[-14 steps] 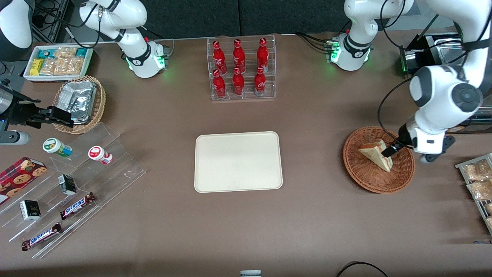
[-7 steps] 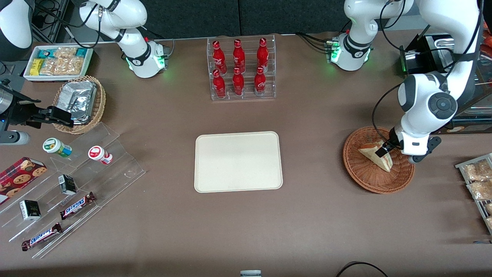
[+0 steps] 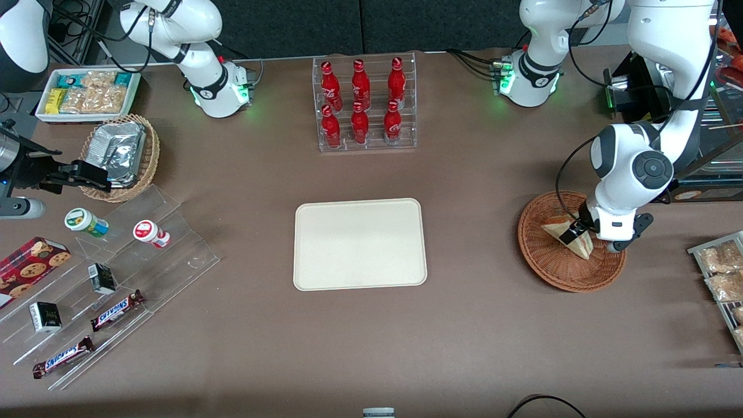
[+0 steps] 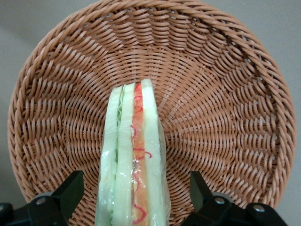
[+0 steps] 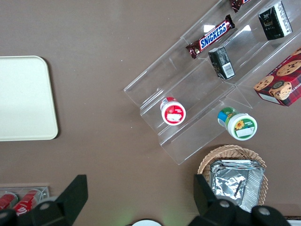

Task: Place sandwich from basket to tray
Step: 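Lower the open left gripper around the wrapped sandwich in the basket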

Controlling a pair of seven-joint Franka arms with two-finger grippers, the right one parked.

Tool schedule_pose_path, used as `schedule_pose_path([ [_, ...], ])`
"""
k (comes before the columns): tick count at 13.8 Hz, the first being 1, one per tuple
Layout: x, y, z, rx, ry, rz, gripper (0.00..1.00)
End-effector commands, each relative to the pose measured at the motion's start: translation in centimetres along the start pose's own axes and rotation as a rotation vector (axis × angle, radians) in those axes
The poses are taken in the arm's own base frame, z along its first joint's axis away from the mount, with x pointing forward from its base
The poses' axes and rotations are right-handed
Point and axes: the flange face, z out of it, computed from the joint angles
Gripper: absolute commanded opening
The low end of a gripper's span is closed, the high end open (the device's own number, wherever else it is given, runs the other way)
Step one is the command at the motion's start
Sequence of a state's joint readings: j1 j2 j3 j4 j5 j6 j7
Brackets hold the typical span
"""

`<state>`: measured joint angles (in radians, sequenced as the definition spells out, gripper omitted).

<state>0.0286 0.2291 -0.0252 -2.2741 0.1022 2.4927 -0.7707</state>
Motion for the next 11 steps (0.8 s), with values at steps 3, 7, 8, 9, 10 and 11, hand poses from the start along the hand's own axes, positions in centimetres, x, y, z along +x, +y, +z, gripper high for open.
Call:
schedule_pose_path([
  [3,-0.7,0.3,0.6,0.008,0.006,-0.038,0.75],
  [7,-1.2,0.7,1.0,0.016,-0.003,-0.033,0.24],
  [8,-1.1,0.7,1.0,0.016,-0.003,-0.033,0.21],
  [9,-1.1,0.7,0.9,0.018,-0.004,-0.033,0.21],
  [10,-1.0,0.7,0.5,0.021,-0.005,-0.028,0.2],
  [11,-0.8,0.8,-0.3,0.031,-0.013,-0.029,0.2],
])
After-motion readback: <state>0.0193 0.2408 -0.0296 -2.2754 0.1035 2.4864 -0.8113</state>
